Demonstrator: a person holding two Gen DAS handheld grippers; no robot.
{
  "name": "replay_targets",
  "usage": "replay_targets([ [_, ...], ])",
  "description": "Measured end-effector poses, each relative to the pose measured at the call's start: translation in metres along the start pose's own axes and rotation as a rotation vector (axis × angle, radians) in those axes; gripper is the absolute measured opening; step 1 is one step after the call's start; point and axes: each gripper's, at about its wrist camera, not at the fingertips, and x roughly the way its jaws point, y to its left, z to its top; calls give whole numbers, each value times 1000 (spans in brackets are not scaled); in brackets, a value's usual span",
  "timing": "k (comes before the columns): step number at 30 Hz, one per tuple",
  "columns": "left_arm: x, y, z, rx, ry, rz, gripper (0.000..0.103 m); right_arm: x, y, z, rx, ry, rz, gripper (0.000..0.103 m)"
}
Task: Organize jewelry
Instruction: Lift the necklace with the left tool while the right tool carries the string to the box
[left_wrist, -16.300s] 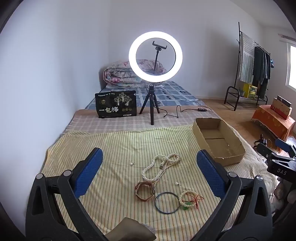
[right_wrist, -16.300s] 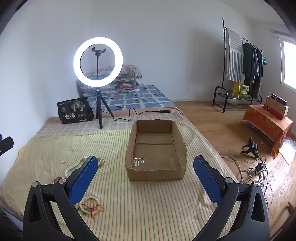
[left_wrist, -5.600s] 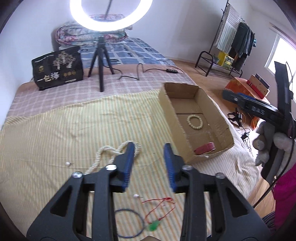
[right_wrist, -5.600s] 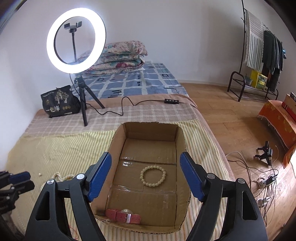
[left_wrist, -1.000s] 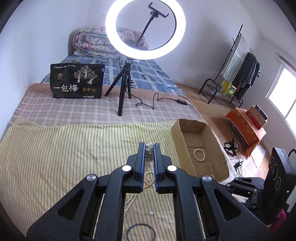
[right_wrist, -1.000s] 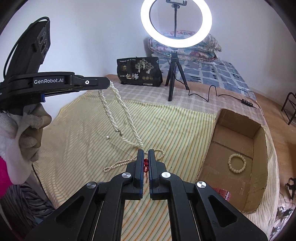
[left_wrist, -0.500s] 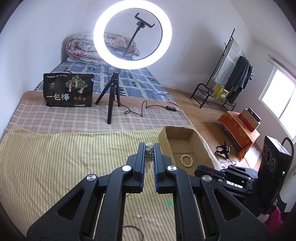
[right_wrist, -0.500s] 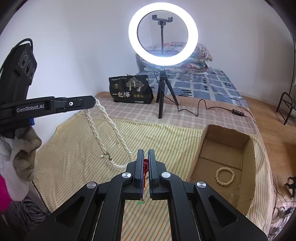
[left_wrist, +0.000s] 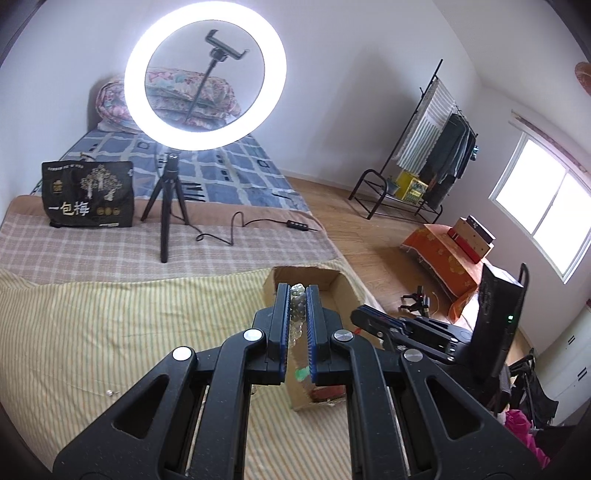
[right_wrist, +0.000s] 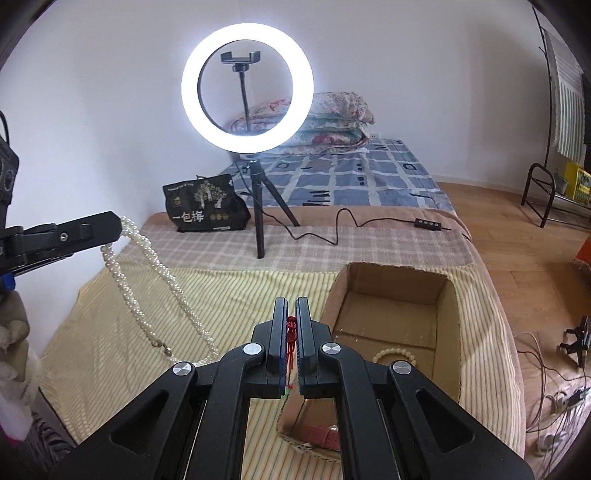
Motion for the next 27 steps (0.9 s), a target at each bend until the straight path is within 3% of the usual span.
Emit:
replay_targets([
  [15,62,-56,38,91,14,-63,6,13,-51,11,55,-4,-84,3],
  [27,131,-63,52,87,60,-37,6,21,-81,4,95,27,-87,3],
])
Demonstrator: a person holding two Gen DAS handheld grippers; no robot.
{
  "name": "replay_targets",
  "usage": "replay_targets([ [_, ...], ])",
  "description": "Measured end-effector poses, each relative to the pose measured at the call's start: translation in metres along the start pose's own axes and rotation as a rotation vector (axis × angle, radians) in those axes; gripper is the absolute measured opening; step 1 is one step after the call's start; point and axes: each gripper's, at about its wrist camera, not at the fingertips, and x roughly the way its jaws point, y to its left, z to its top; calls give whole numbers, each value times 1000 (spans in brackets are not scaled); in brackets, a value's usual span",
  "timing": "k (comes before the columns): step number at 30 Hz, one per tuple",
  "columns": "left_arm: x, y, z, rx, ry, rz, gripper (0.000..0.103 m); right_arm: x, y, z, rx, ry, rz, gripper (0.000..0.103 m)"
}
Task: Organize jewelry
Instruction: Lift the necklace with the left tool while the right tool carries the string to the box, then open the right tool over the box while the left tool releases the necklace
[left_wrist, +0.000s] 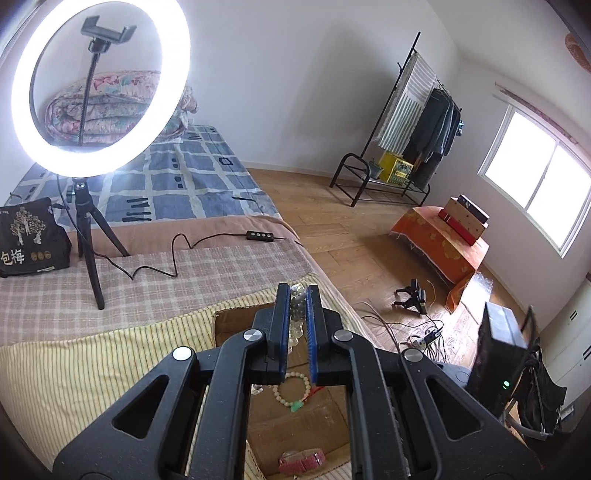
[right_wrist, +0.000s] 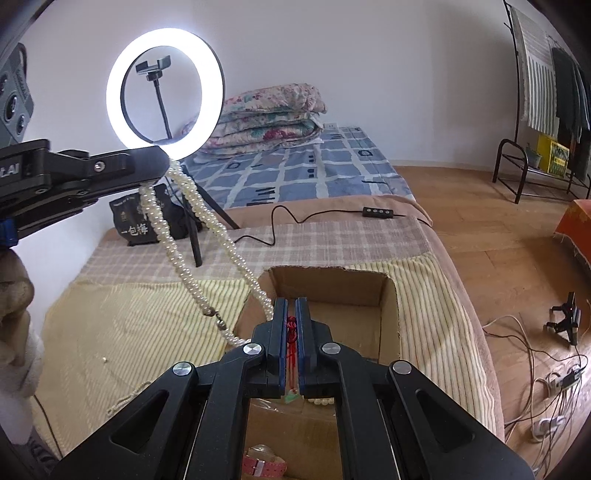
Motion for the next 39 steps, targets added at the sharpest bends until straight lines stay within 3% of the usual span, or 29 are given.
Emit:
replay_targets([
  [12,40,14,-10,-31,61,31,6,8,-11,-17,6,72,-6,3],
  [26,36,3,-9,-4,49,59,6,0,-22,-26,12,96,-31,3],
  [27,35,3,-10,-4,48,58,6,-2,-22,-26,9,95,-40,8],
  [30,33,1,-11,4,51,68,6,-5,-23,-27,14,95,-53,48],
  [37,20,-2,-13,5,43,78,8,-15,-19,-28,0,77,-57,49],
  [39,16,-3,-14,13,43,86,16,-17,-18,-28,-1,79,-57,49],
])
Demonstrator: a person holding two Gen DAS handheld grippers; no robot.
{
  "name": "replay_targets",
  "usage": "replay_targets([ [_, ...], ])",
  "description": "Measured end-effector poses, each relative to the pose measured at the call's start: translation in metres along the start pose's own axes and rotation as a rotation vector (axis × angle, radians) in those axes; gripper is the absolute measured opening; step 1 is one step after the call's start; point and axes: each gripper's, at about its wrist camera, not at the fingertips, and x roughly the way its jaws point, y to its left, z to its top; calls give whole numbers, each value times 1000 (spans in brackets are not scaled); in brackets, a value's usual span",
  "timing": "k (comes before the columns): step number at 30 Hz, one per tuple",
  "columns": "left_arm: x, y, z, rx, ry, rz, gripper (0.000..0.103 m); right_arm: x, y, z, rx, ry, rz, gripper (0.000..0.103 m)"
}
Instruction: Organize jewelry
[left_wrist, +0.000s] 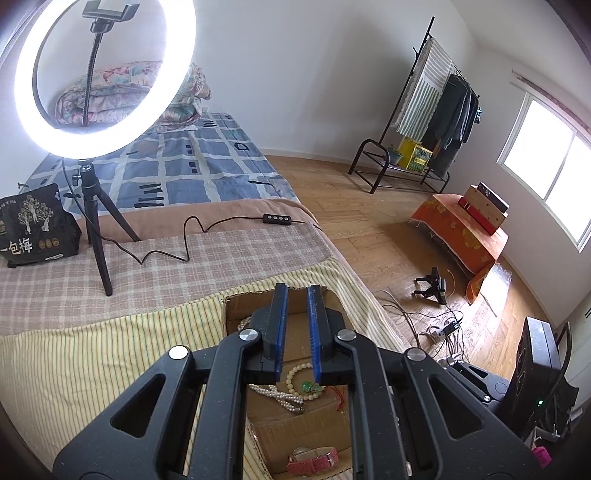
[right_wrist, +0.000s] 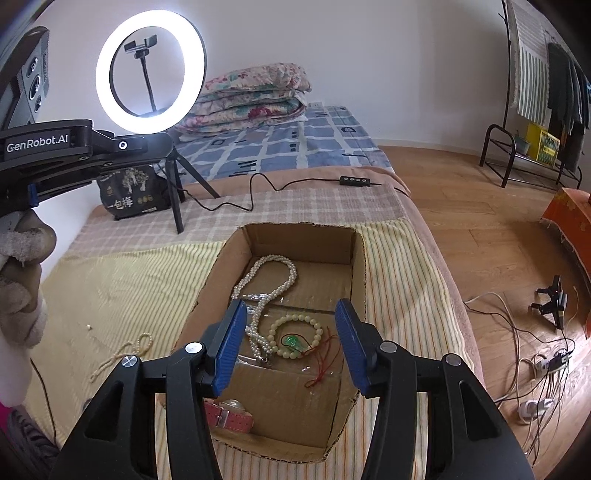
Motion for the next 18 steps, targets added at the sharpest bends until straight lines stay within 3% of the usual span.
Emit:
replay_targets([
  [1,-3,0,-1,2,-2,4,30,-1,0,-1,-1,1,0,49],
  [2,-6,1,-1,4,-5,8,35,-3,1,-1,-2,1,0,49],
  [8,-25,10,-7,12,0,39,37,-12,9,-4,-5,-5,8,49],
  [13,-47,22,-13,30,-3,71,38,-20,19,-6,-5,-14,-3,64],
  [16,-63,32,-18,36,-6,88,51,-25,27,-6,-14,-16,-7,68],
  [18,-74,39,-22,40,-12,99,52,-29,32,-7,-20,-21,-15,73],
])
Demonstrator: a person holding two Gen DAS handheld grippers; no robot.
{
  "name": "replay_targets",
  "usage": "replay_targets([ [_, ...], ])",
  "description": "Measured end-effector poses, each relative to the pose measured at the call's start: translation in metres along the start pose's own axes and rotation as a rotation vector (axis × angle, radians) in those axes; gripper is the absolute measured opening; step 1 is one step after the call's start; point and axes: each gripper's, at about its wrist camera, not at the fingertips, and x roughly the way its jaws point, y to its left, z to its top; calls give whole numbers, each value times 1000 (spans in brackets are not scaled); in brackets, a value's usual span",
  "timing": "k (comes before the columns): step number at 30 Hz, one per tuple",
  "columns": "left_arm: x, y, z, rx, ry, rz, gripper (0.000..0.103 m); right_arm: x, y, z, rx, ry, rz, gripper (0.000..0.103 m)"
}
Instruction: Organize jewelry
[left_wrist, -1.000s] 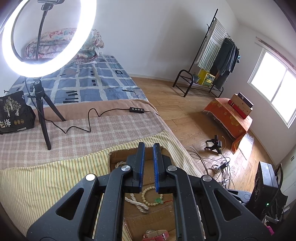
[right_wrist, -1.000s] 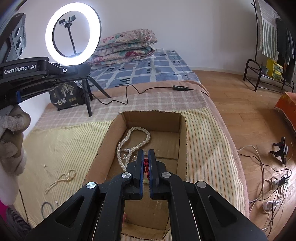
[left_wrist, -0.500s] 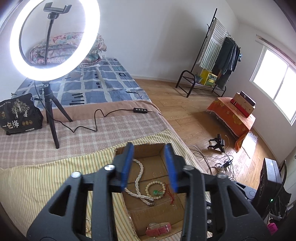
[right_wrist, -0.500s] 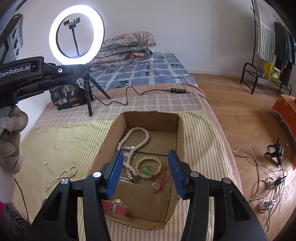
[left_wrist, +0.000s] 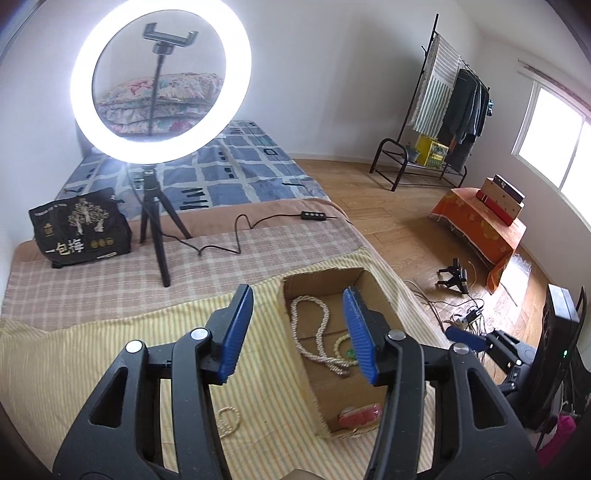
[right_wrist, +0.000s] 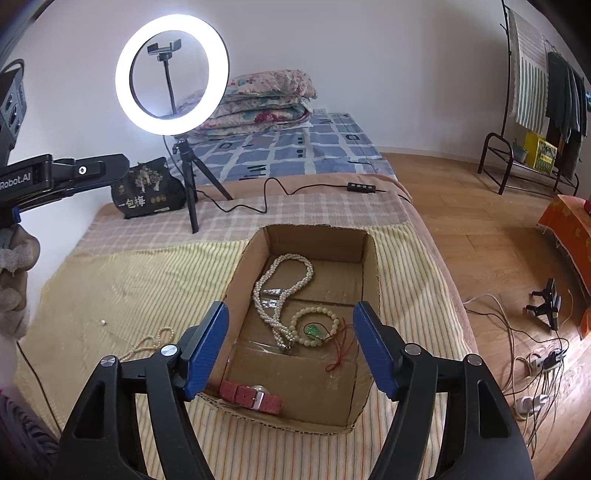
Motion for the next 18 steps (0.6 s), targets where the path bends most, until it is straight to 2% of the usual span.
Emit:
replay_targets([
  [6,-31,31,-18,3,2,41,53,-11,21,-4,-30,-13,18,74],
  [18,-99,118,-70,-86,-23,152,53,-21,88,-20,-174,-68,125,74],
])
